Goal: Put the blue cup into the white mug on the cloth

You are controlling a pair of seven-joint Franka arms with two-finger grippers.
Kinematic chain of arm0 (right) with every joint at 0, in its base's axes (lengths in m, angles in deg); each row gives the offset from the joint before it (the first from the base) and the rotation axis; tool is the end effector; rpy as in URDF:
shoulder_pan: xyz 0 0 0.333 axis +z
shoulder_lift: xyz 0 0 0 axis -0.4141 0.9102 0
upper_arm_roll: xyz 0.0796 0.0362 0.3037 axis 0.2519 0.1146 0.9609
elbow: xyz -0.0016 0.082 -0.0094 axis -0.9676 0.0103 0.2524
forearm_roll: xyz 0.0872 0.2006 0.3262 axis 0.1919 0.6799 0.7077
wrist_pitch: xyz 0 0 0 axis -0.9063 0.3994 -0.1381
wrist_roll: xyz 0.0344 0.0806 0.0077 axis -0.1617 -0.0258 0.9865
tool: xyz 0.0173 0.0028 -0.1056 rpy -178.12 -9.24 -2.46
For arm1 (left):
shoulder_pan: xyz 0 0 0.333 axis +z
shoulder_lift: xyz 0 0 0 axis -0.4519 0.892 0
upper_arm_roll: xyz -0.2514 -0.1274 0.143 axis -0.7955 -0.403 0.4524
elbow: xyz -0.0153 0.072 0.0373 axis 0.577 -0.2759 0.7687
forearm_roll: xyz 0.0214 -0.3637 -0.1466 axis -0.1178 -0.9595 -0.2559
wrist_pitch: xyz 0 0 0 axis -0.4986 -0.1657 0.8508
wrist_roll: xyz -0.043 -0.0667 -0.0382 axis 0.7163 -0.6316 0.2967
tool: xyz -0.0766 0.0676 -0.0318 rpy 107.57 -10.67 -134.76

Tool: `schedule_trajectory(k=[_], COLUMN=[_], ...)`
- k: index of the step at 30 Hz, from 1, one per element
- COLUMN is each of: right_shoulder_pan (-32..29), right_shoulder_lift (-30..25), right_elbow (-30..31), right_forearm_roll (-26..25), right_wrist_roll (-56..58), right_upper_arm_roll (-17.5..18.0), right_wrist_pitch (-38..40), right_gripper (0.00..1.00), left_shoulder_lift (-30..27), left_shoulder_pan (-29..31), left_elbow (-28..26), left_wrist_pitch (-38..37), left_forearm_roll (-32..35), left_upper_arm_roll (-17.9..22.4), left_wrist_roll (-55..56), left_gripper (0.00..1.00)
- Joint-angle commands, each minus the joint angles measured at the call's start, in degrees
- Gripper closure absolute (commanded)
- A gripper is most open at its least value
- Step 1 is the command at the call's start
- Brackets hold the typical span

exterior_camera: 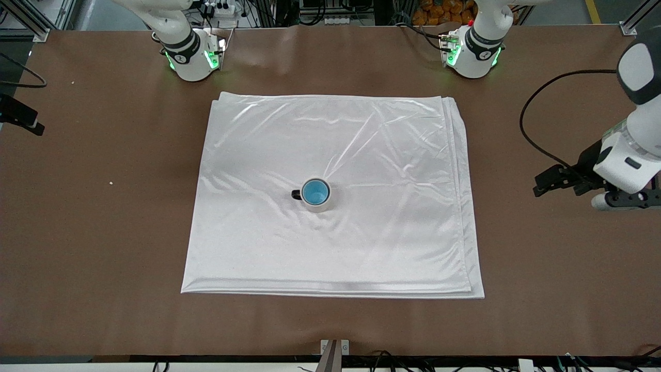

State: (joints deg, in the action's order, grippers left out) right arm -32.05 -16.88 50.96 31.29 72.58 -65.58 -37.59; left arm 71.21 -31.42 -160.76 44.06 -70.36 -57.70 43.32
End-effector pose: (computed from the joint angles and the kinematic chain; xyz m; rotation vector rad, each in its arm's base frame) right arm 0.5406 -0.0717 0.6505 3.1230 -0.1015 0.0159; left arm 0.6188 -0.0366 0.5524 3.0507 0.0937 0.1875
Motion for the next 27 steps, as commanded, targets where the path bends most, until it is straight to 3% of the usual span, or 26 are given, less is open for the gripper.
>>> schedule_trajectory(k=[1, 10, 27], right_shoulder_pan=[0.6, 0.6, 0.6], right_shoulder_lift=[0.4, 0.4, 0.3], right_elbow=[-1.3, -1.3, -1.4], right_forearm_roll=[1.1, 1.0, 1.1], right_wrist_roll=[-0.9, -2.3, -2.3], right_upper_arm_roll=[-0.7, -0.6, -0.7], right_wrist_pitch=[0.3, 0.2, 0.3], right_gripper=[0.0, 0.0, 0.0], left_shoulder_lift=[-4.2, -5.6, -5.8], left_shoulder_pan=[2.6, 2.8, 3.8], left_elbow=[-1.5, -0.7, 2.1], left_wrist_pitch=[-1.0, -7.1, -14.4], left_forearm_roll=[1.1, 7.2, 6.9], left_upper_arm_roll=[-1.1, -3.4, -3.2], left_wrist_roll=[-1.4, -8.0, -9.8], left_gripper=[0.0, 0.0, 0.0])
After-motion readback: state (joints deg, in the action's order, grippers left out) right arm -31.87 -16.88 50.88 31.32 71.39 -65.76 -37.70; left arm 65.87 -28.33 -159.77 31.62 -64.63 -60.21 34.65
